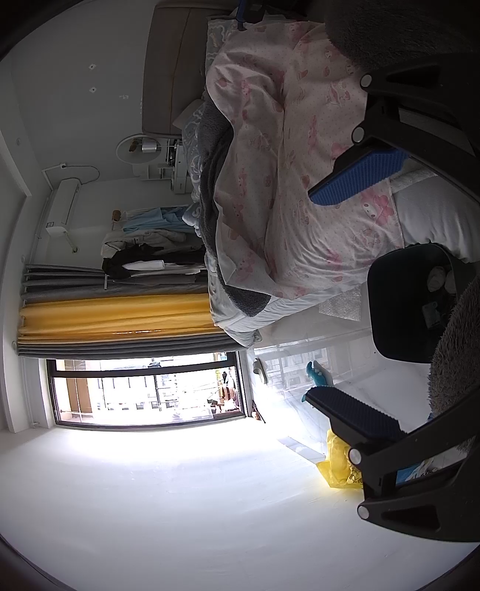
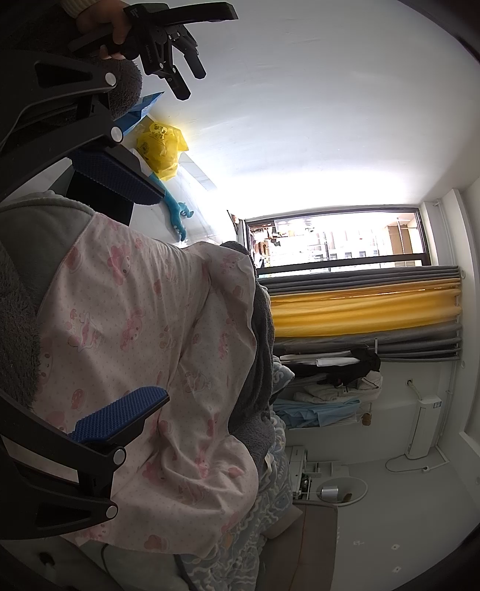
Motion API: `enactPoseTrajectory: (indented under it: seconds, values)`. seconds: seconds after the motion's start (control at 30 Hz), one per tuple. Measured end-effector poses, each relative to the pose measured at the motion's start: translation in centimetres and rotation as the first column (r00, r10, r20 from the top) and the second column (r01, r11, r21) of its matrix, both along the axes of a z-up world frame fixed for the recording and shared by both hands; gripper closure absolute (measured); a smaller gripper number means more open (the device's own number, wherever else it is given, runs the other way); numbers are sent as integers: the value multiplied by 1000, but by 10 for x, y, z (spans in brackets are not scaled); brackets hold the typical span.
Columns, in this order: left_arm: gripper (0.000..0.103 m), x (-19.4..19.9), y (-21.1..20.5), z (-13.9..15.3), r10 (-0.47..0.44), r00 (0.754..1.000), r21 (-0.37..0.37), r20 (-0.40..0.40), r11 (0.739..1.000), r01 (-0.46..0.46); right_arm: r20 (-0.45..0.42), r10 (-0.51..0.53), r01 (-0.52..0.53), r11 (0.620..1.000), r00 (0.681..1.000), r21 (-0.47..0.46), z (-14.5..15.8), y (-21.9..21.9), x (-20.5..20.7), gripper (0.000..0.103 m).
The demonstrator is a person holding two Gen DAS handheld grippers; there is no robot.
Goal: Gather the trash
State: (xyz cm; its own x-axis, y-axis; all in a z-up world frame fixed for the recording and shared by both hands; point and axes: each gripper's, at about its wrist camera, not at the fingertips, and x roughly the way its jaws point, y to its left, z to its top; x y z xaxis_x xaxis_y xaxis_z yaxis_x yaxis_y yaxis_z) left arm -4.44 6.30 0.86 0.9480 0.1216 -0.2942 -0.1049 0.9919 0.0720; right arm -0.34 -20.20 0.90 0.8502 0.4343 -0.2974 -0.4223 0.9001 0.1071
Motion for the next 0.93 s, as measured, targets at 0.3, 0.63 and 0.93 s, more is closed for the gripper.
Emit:
enactPoseTrajectory:
  seconds: [0.3, 0.63, 0.93]
  values:
    - [3, 0, 0, 0, 0, 1000, -1, 0, 1000, 0, 1, 1, -1, 1000, 1000, -4, 0, 0, 0, 3]
    - [3, 0, 0, 0, 0, 1000, 0, -1, 1000, 0, 0, 1, -1, 1000, 1000, -6, 1, 0, 0, 3]
    - [3, 0, -1, -4, 3, 1000, 0, -3, 1000, -3, 0, 1, -1, 1000, 1000, -6, 1, 0, 0, 3]
